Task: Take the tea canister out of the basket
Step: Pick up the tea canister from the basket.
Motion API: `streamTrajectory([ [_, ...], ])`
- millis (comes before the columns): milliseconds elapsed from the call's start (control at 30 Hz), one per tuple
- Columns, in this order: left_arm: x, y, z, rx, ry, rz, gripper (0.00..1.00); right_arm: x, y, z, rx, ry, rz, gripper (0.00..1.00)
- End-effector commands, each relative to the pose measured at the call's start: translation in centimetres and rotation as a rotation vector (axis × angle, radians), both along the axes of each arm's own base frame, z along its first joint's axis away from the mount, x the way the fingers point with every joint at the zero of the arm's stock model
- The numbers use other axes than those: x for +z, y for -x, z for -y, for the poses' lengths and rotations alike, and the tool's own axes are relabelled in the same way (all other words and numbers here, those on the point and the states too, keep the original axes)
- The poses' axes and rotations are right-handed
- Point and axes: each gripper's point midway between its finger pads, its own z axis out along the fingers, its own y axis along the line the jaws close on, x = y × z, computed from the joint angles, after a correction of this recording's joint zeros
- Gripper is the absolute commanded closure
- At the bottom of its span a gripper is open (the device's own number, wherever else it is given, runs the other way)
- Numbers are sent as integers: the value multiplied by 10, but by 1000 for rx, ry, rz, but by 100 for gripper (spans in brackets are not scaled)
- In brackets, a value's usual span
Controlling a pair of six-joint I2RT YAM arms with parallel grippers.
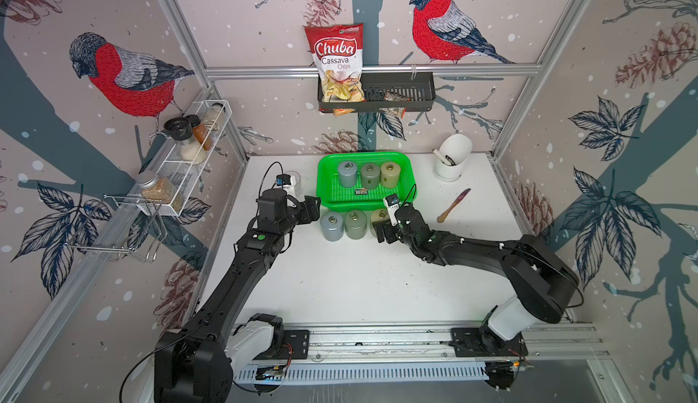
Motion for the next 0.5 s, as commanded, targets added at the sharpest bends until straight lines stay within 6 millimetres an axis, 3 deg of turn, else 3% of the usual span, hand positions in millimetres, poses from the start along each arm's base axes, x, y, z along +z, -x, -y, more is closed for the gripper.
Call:
streamTrajectory([
  [0, 15, -2, 4, -16, 20, 48, 13, 43, -2, 4, -10, -91, 72, 0],
  [133, 17, -2, 5, -21, 30, 56, 12, 112, -21, 28, -69, -202, 164, 0],
  [200, 17, -1, 7, -25, 39, 57, 12, 131, -40, 42, -95, -227, 159, 0],
  [300, 16, -1, 9, -29, 53, 58, 11, 129, -76, 58, -170, -159, 99, 0],
  [467, 17, 0, 15, -39, 46, 60, 11, 97, -116, 53, -200, -5, -40, 0],
])
